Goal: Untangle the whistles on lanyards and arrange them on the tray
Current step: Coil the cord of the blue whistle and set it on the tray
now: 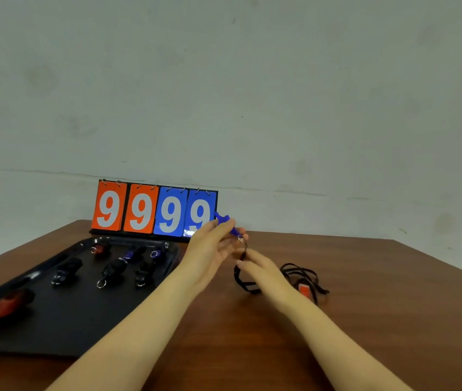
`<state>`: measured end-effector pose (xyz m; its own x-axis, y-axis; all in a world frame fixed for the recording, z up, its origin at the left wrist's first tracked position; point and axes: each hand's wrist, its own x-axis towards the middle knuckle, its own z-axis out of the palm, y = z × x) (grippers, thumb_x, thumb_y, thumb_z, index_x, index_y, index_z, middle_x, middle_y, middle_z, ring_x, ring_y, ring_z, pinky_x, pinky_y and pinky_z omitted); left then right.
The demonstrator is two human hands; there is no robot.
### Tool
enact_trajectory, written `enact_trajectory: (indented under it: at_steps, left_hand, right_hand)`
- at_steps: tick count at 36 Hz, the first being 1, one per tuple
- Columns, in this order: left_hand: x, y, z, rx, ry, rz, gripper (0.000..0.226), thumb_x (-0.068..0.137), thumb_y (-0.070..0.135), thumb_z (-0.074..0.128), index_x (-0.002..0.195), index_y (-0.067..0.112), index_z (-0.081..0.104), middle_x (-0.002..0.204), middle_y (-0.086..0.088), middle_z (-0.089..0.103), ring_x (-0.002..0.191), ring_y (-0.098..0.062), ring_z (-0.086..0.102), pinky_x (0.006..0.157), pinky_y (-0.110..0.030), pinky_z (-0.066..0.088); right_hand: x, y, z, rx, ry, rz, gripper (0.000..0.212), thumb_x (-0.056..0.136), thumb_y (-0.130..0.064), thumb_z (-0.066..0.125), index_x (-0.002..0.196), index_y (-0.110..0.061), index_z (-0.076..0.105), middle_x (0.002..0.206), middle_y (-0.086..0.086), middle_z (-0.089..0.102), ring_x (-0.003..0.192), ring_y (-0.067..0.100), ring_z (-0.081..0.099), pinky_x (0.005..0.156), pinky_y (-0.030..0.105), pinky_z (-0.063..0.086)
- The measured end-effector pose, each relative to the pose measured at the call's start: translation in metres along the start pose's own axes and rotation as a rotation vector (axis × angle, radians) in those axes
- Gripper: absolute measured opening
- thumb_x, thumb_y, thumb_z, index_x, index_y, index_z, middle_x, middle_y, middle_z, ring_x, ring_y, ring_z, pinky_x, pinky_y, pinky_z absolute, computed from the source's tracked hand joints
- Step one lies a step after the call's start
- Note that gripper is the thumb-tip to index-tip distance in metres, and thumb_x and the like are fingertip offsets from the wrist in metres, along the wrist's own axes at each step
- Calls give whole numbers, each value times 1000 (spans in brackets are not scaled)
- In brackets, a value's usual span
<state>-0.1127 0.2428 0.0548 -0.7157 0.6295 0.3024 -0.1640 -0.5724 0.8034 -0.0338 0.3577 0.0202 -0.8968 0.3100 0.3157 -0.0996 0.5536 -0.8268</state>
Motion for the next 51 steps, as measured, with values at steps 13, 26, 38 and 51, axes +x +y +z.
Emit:
enact_trajectory:
  at_steps: [13, 26, 38, 51]
  left_hand:
    - [14, -4, -32, 287, 300, 49, 36, 88, 20, 68, 120, 6, 60, 104, -8, 67, 83, -15, 66, 73, -24, 57]
    - [12, -19, -40, 1213, 85, 289, 32, 91, 28, 64, 122, 20, 62, 110, 9, 56, 99, -3, 50, 78, -12, 41]
    - [11, -23, -34, 1330, -136, 146, 16, 92, 26, 60, 107, 29, 56, 100, 10, 59, 90, -3, 55, 74, -16, 46]
    - [7, -16, -20, 16, 23, -55, 26, 93, 0, 55, 118, -1, 58, 110, -17, 69, 98, -23, 70, 83, -34, 58]
  right_hand:
    - [10, 11, -20, 826, 103, 174, 35, 100, -17, 37, 65, -14, 38, 48, -4, 25, 36, 8, 21, 36, 22, 16]
    - [5, 17, -46, 1099, 349, 166, 30, 100, -18, 42, 71, -11, 45, 46, -6, 28, 37, 7, 23, 34, 19, 19]
    - [9, 25, -52, 1107, 414, 186, 27, 101, -19, 44, 75, -12, 49, 50, -7, 30, 39, 6, 24, 34, 19, 20]
    - [2, 25, -25, -275, 282, 43, 19, 96, -28, 52, 81, -23, 63, 74, -9, 61, 69, 7, 55, 63, 23, 41]
